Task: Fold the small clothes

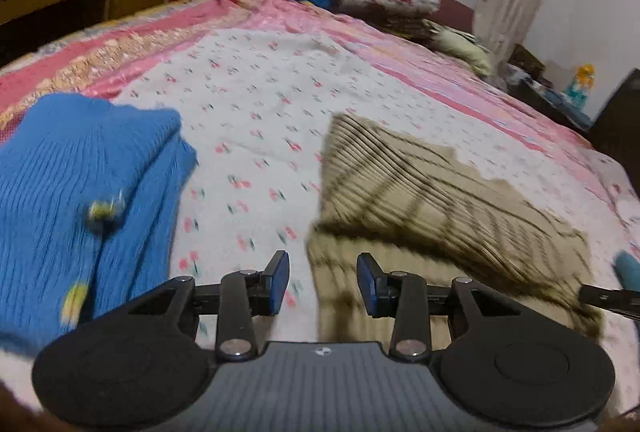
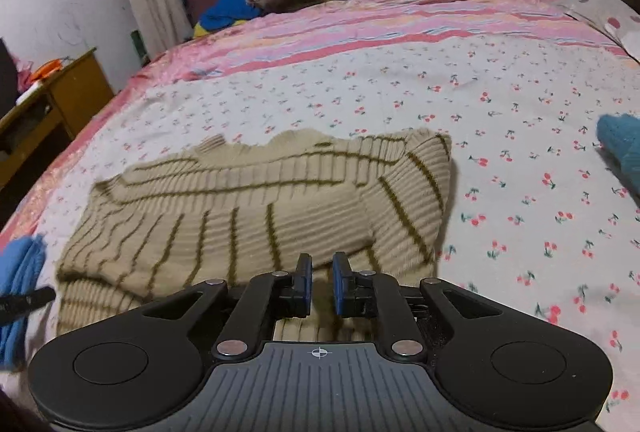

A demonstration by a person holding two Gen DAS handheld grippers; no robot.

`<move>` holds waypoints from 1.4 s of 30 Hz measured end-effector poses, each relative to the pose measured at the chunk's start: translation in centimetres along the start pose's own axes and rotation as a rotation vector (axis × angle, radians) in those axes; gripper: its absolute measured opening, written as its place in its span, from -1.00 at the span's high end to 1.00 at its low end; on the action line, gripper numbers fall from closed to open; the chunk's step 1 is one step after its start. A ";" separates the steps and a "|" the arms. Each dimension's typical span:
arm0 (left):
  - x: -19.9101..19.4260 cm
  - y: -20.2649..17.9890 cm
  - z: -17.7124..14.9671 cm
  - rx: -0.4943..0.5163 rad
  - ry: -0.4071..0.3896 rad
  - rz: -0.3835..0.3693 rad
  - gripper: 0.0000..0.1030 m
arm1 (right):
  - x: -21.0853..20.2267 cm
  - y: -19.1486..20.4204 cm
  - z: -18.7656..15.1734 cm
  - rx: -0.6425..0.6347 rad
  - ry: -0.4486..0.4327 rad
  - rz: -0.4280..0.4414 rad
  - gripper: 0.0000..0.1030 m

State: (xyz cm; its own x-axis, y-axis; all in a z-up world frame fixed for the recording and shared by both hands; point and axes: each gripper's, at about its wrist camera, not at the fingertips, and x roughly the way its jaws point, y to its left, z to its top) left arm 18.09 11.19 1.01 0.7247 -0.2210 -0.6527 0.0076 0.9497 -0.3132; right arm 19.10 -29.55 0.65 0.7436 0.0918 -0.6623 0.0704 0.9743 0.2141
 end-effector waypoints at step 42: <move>-10.3 -0.7 -13.5 -0.013 0.353 -0.122 0.18 | -14.0 -1.6 -17.0 0.104 0.360 0.210 0.45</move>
State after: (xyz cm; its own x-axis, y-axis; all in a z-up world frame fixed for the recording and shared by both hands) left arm 1.35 9.80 -1.32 0.4369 -0.3971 -0.8071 0.0687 0.9094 -0.4102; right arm -2.73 -28.86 -2.63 0.4712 0.3695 -0.8009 0.0232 0.9025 0.4300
